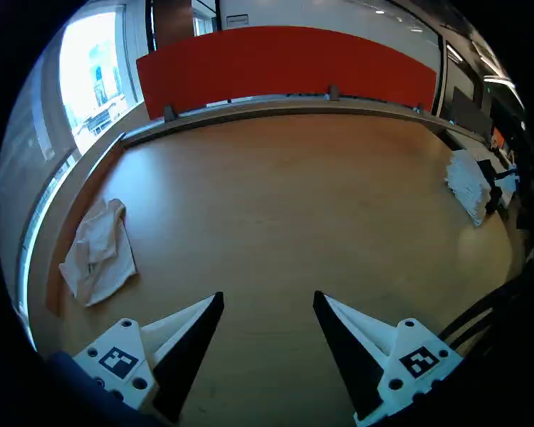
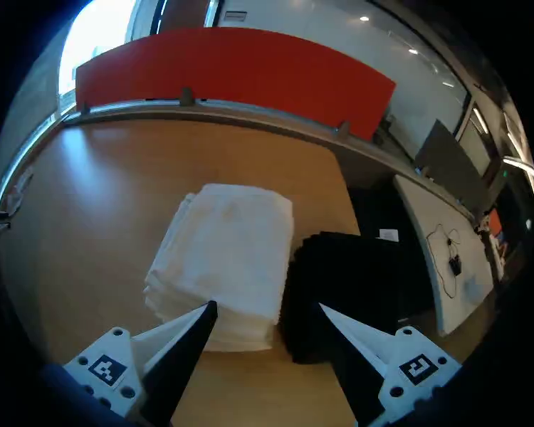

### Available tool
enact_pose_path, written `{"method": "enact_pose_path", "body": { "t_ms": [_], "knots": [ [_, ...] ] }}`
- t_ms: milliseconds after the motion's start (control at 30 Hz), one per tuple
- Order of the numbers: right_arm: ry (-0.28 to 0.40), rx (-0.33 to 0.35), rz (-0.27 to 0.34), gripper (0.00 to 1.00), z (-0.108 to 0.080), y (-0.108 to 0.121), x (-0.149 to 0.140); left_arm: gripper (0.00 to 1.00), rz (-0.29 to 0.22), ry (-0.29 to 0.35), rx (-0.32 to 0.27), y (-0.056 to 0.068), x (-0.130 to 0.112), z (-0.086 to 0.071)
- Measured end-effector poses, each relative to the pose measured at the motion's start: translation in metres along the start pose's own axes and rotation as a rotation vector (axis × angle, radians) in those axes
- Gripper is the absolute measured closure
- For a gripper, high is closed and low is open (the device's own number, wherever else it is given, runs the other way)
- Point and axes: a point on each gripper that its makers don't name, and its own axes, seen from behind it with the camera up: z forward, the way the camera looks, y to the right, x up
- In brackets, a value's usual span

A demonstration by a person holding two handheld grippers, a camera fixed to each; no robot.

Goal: Fold towel

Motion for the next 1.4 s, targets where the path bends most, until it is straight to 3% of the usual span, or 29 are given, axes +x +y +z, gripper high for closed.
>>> {"method": "enact_pose_path", "body": {
  "t_ms": [167, 533, 733, 1133, 1400],
  "knots": [
    [0.066, -0.006, 0.023, 0.00, -0.006, -0.005, 0.015, 0.07, -0.007, 0.004, -0.001, -0.001, 0.002, 0.000],
    [0.315, -0.070, 0.094, 0.00, -0.029, -0.014, 0.072, 0.07, -0.008, 0.015, -0.008, 0.001, 0.006, 0.000],
    [0.412, -0.107, 0.113, 0.00, -0.040, -0.020, 0.092, 0.07, -0.010, 0.028, -0.009, 0.001, 0.012, 0.001],
    [0.566, -0.102, 0.176, 0.00, -0.063, -0.045, 0.133, 0.07, -0.013, 0.065, -0.001, -0.002, 0.027, 0.000],
    [0.629, -0.077, 0.208, 0.00, -0.076, -0.064, 0.153, 0.07, -0.031, 0.123, 0.016, -0.010, 0.046, -0.004]
  ]
}}
